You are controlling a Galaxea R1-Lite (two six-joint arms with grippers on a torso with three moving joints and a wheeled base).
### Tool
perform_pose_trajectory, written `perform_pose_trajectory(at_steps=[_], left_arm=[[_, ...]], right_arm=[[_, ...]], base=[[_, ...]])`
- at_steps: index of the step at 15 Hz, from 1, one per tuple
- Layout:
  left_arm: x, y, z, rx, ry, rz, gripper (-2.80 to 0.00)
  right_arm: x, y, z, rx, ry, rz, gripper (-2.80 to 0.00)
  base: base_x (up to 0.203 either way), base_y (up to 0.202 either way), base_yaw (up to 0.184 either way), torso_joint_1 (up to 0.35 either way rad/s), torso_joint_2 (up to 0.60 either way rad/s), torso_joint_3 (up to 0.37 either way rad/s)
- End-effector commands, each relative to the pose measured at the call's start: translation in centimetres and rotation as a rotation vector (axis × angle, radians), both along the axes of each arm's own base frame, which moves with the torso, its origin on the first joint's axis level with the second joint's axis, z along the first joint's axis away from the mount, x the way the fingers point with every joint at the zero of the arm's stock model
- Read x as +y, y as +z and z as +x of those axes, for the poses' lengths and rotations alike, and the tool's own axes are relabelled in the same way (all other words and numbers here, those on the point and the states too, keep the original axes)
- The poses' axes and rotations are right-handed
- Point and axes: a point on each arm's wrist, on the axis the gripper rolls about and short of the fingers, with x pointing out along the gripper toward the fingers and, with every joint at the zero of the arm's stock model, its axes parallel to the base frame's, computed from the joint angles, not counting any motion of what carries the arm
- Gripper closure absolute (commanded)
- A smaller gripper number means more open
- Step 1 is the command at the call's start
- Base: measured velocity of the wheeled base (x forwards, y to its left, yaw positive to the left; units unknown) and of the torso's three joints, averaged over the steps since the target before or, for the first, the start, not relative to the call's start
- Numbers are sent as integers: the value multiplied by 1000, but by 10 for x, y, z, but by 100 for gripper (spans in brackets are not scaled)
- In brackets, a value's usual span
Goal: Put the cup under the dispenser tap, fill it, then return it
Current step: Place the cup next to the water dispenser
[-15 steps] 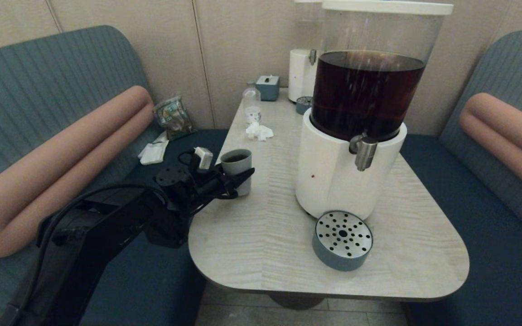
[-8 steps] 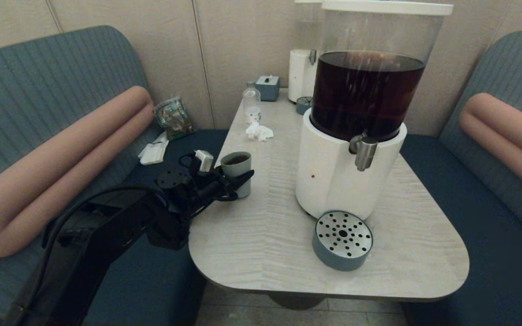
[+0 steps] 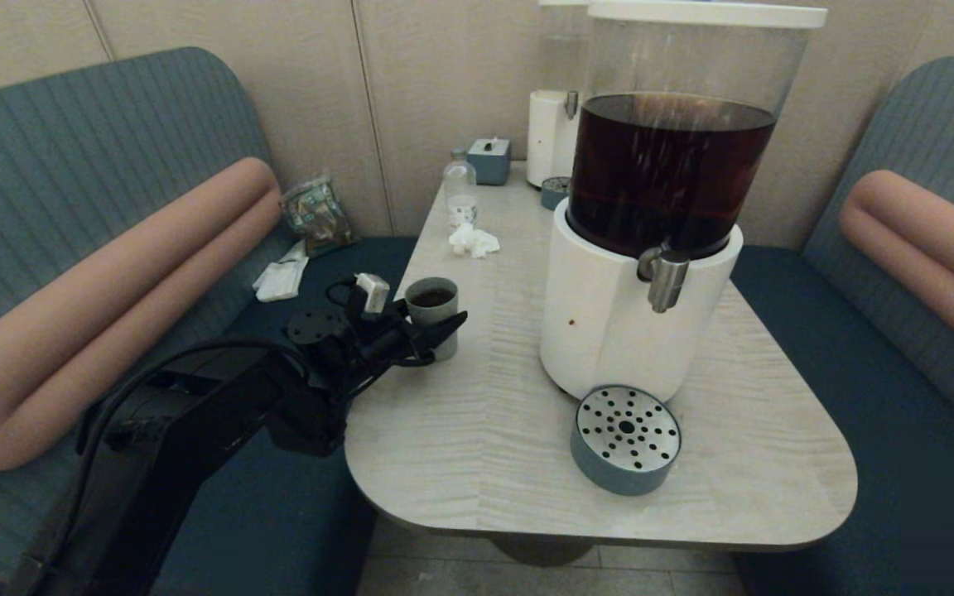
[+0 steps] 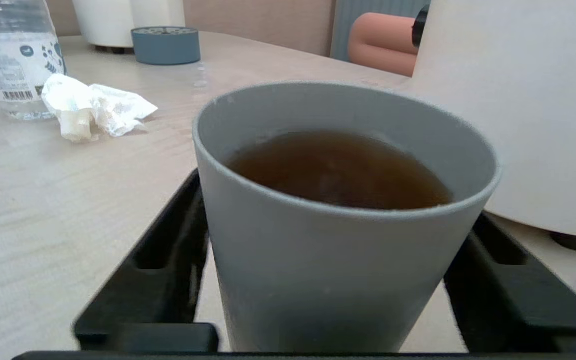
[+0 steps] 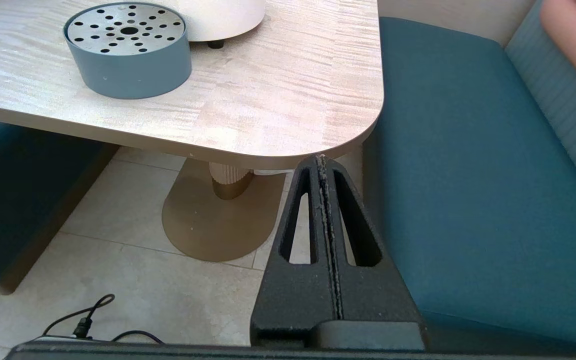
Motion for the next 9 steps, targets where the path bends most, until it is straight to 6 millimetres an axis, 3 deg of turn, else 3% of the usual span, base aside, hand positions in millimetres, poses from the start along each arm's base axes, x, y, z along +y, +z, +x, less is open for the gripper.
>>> perform_pose_trajectory(at_steps=[1, 9], left_arm=[[-1, 1, -2, -1, -5, 0, -280], [3, 2, -17, 59, -4, 12, -280]], right_arm=[[0, 0, 0, -2, 1, -1, 0], [0, 0, 0, -2, 1, -1, 0]], base=[[0, 0, 0, 0, 0, 0], [0, 0, 0, 0, 0, 0]])
